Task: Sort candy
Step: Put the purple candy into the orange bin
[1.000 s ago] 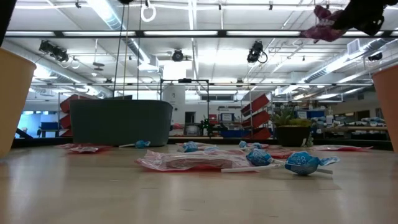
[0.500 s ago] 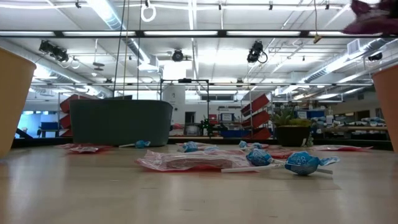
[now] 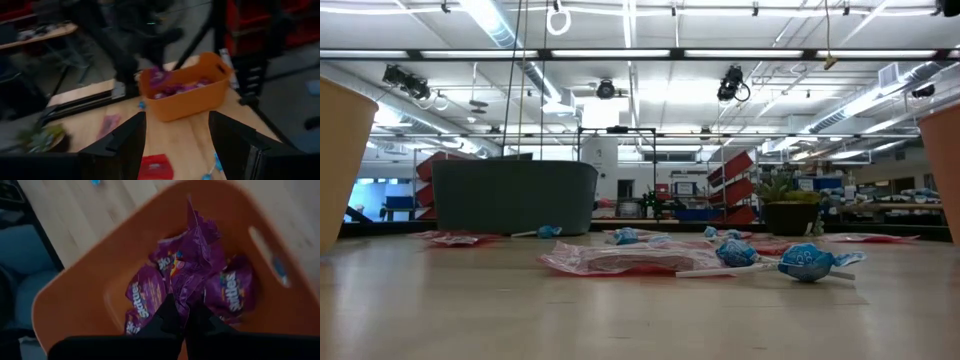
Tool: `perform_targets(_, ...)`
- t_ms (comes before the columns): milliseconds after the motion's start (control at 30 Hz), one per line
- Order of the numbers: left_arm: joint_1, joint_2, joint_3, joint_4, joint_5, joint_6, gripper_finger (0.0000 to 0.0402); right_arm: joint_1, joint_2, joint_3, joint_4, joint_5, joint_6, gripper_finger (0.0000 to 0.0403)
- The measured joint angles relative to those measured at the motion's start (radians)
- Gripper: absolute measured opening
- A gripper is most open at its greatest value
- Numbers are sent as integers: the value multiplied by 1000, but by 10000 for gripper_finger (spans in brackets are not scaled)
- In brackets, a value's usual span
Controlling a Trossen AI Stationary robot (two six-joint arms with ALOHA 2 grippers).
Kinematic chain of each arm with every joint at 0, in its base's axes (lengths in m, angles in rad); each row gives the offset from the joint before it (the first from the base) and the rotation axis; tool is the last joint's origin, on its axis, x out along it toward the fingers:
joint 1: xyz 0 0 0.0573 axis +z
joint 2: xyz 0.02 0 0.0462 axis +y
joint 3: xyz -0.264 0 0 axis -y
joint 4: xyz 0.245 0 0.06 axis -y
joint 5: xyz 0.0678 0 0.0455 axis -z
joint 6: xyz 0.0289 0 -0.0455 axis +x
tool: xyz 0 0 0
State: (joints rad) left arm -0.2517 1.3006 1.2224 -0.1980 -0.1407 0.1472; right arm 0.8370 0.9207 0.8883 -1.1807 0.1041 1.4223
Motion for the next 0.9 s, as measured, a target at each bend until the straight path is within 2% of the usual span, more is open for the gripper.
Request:
perform_targets(100,0,-37,0,-23,-93,-39,218,22,49,0,19,-48,54,4)
perform_targets(167,0,-60,0,-38,-157,-69,218,35,84,0,45,-125,102,4)
perform_targets(233,0,-87,0,-66,-207,-86,218,52,120,0,116,-214,114,4)
perform_targets(300,0,-111,0,-82,-238,-105,218,72,148,0,199,-258,90,4)
perform_targets(433,0,-147,0,-104,-271,-131,218,97,203,0,344,-259,56,4)
perform_targets(567,0,-183,0,-109,-286,-131,218,112,260,0,455,-304,111,5)
perform_targets(900,0,-197,0,-112,-307,-128,218,161,340,0,469,-335,310,53)
